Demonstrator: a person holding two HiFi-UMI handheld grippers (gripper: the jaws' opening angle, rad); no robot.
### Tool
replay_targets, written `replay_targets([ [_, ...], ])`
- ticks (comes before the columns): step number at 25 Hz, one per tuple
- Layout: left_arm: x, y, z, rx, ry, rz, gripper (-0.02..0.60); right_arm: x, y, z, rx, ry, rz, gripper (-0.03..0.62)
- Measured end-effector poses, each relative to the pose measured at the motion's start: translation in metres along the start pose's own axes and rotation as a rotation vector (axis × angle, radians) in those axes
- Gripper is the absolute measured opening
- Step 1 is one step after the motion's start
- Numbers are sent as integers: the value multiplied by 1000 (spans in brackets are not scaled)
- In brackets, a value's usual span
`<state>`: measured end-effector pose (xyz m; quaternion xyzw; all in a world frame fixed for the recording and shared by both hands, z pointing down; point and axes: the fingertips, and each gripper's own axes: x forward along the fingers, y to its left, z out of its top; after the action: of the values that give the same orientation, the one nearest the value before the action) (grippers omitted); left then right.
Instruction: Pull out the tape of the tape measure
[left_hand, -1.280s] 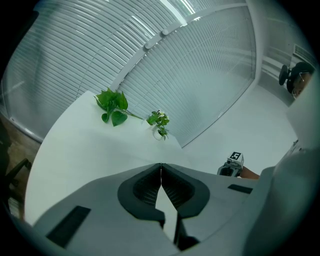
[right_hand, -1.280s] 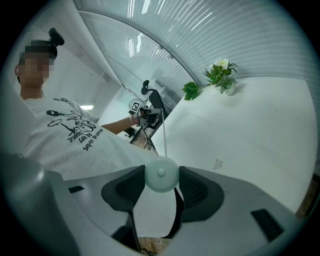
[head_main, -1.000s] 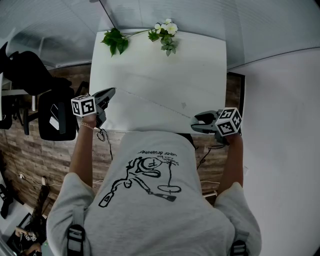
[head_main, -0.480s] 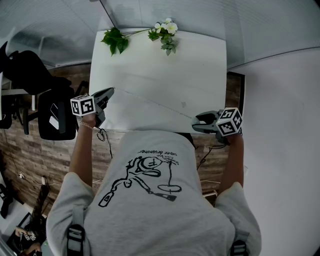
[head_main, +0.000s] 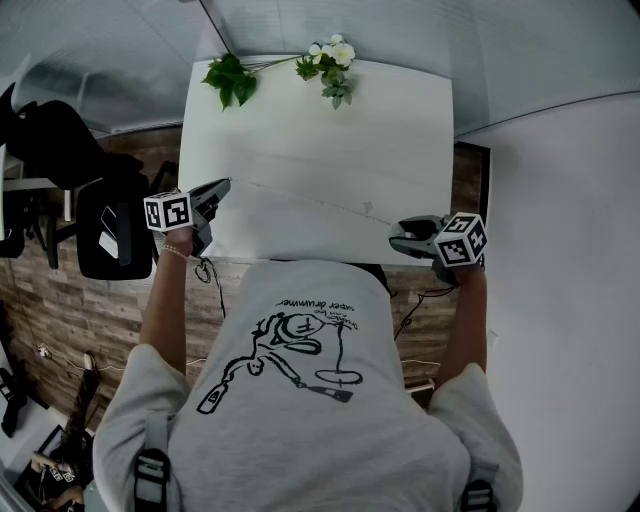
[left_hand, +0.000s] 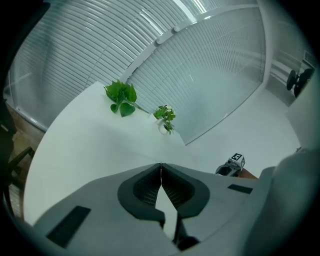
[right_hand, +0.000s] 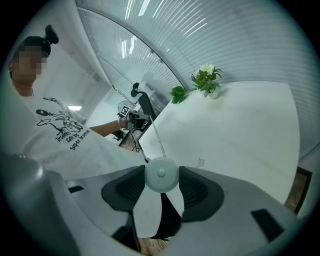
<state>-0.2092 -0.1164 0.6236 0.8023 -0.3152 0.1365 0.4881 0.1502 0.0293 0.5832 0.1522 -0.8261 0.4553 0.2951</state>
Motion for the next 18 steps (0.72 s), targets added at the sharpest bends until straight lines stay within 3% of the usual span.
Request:
replay_targets([
  [11,10,-12,-15,-58,50,-30,21,2,-34,-2,38,-38,-124,222],
  [18,16,-13,-23,-77,69,-27,21,7,-44,-4,52,-40,-152,222],
])
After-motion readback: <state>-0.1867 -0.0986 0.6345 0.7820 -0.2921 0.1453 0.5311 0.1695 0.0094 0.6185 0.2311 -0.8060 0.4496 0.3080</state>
